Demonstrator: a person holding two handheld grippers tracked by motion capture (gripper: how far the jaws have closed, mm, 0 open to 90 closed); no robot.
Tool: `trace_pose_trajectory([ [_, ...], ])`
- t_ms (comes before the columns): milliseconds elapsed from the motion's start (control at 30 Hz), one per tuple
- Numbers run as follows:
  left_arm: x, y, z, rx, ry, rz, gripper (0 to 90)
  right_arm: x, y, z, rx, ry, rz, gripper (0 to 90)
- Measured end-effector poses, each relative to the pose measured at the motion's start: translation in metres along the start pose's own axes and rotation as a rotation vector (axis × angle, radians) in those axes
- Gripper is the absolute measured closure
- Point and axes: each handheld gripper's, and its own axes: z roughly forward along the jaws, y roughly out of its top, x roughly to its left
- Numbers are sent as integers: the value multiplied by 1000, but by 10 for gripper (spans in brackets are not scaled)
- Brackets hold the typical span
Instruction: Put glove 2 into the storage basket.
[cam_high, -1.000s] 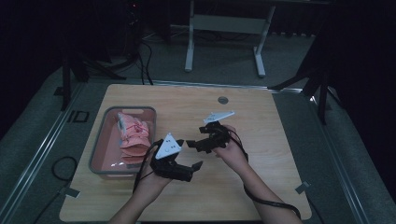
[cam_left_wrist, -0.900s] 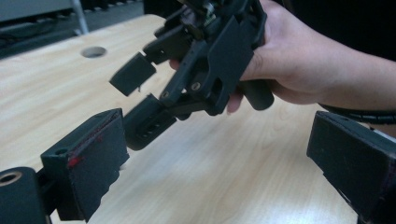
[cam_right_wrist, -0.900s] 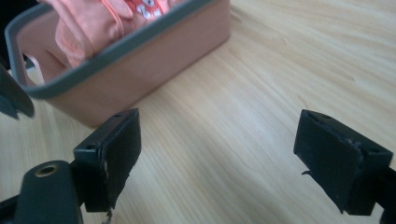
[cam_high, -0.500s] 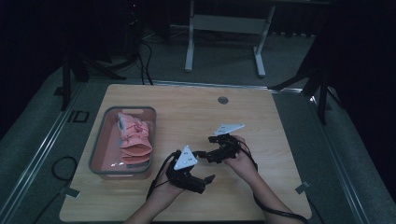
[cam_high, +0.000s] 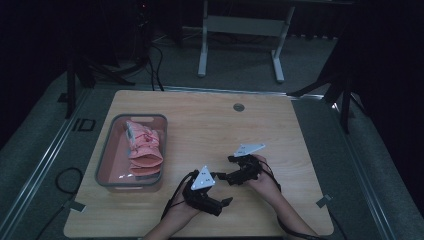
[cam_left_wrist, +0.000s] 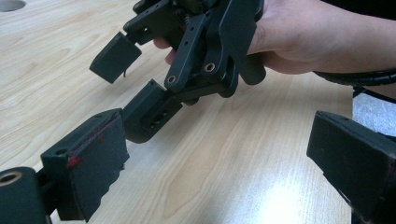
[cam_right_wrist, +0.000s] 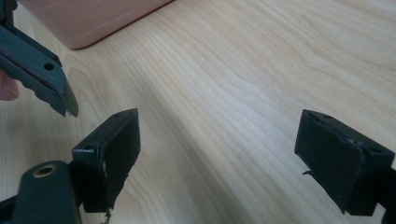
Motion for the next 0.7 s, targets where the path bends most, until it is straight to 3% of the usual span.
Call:
trace_pose_trajectory([
  [700, -6, -24, 14, 30, -34, 29, 52, 0, -36, -2, -1, -10, -3, 138],
])
